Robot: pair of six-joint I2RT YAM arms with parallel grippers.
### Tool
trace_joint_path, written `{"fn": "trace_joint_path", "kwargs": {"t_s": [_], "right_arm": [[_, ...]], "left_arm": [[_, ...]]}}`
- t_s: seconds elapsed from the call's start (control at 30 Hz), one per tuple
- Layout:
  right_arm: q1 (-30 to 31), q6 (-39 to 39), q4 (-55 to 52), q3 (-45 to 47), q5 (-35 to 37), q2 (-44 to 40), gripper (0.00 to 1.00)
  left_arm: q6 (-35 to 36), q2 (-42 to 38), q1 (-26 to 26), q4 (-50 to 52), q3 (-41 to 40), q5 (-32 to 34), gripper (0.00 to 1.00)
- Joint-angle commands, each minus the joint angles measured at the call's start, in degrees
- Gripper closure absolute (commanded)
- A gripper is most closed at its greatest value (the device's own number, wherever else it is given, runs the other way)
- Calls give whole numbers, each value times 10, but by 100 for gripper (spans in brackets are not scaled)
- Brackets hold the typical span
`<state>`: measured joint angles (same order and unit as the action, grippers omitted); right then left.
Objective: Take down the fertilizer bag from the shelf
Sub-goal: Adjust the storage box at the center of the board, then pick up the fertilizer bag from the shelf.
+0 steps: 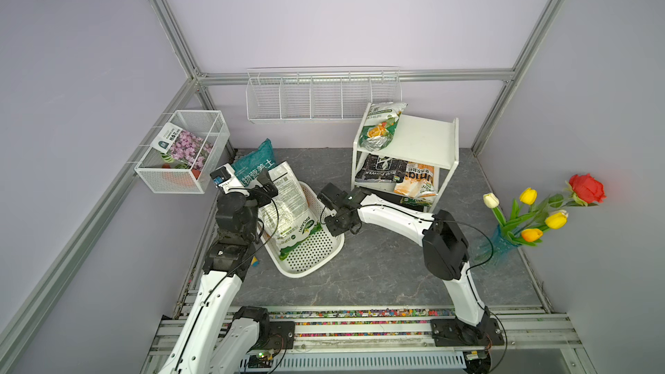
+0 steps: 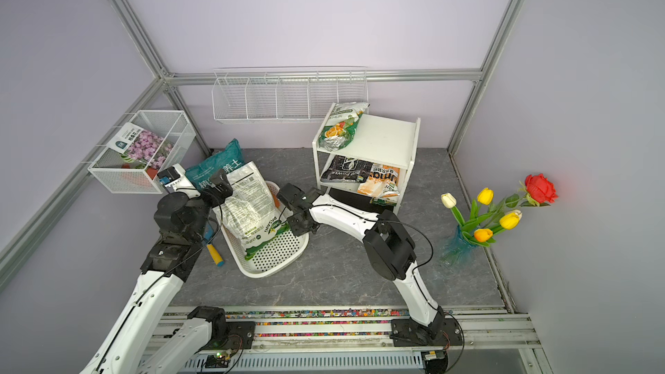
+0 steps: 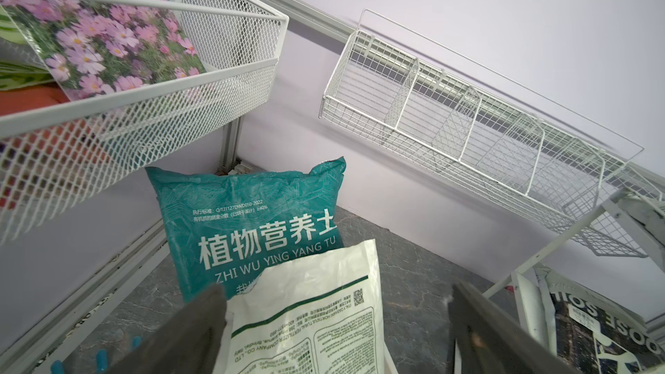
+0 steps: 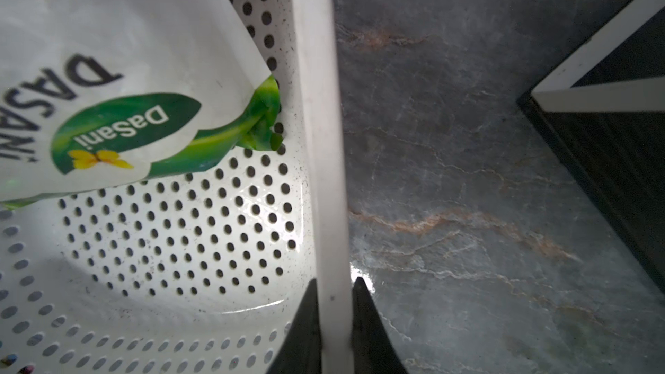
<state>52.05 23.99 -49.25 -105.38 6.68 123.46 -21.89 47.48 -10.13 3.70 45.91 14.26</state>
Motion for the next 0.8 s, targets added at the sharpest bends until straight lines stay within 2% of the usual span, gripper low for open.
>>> {"fn": "trace_joint_path", "kwargs": {"t_s": [0.0, 0.1, 0.2, 0.3, 0.43, 0.5, 0.6, 0.77], "right_arm": [[-19, -31, -27, -9, 69, -43, 68], [-14, -39, -26, -7, 67, -95, 56], [-10, -50, -33, -17, 71, -158, 33], [-10, -58, -29, -19, 90, -224, 27], [-14, -80, -22, -38, 139, -298, 11], [-24, -91, -20, -60, 148, -319, 10], [-58, -79, -20, -93, 125, -336, 10], [-134, -14, 20, -104, 85, -342, 12]], "left_arm": [[-9, 10, 0, -3, 2, -37, 0], [-7, 24, 0, 0, 14, -81, 0], [-10, 40, 0, -5, 26, -124, 0], [-18, 56, 0, -10, 40, -160, 0], [-20, 79, 0, -24, 58, -231, 0], [-38, 91, 0, -27, 64, -261, 0], [-57, 101, -1, -31, 66, -288, 0], [-65, 99, 0, -38, 56, -292, 0]]}}
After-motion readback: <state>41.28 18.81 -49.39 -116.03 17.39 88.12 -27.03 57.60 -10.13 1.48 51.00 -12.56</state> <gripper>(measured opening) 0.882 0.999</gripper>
